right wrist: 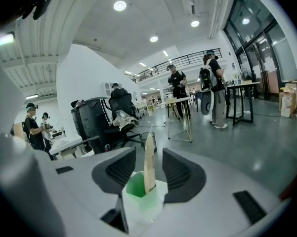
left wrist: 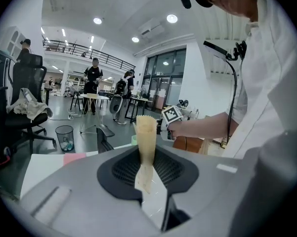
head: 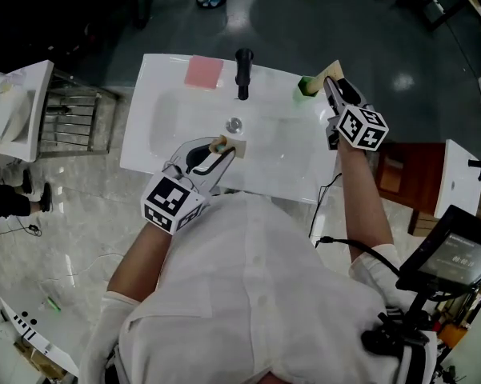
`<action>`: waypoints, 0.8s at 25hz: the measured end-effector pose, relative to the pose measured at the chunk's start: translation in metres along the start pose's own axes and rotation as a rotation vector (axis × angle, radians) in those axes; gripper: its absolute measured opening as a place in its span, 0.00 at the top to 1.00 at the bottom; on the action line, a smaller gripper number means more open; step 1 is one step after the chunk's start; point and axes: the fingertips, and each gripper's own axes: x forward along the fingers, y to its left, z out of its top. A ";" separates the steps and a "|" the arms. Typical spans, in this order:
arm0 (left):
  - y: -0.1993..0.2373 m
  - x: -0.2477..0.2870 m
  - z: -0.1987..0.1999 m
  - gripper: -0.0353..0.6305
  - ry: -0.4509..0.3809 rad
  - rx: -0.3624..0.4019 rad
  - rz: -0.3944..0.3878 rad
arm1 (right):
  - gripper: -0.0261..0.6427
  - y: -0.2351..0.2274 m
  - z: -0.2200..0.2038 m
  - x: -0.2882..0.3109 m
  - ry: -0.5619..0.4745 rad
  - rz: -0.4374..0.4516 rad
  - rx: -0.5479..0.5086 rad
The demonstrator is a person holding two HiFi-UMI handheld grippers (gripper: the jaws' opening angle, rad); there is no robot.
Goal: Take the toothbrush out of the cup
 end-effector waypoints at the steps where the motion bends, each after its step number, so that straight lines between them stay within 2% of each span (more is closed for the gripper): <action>1: 0.002 -0.001 0.000 0.82 0.001 -0.005 -0.001 | 0.74 0.000 0.000 0.002 0.002 -0.004 0.003; 8: 0.013 -0.008 0.003 0.82 0.007 -0.010 -0.007 | 0.75 0.005 0.004 0.011 0.023 -0.004 0.020; 13: 0.017 -0.005 0.001 0.82 0.002 -0.024 -0.013 | 0.86 0.001 0.002 0.016 0.032 -0.035 0.009; 20: 0.036 0.000 -0.008 0.82 0.003 -0.048 -0.005 | 0.86 -0.002 -0.003 0.027 0.034 -0.055 -0.013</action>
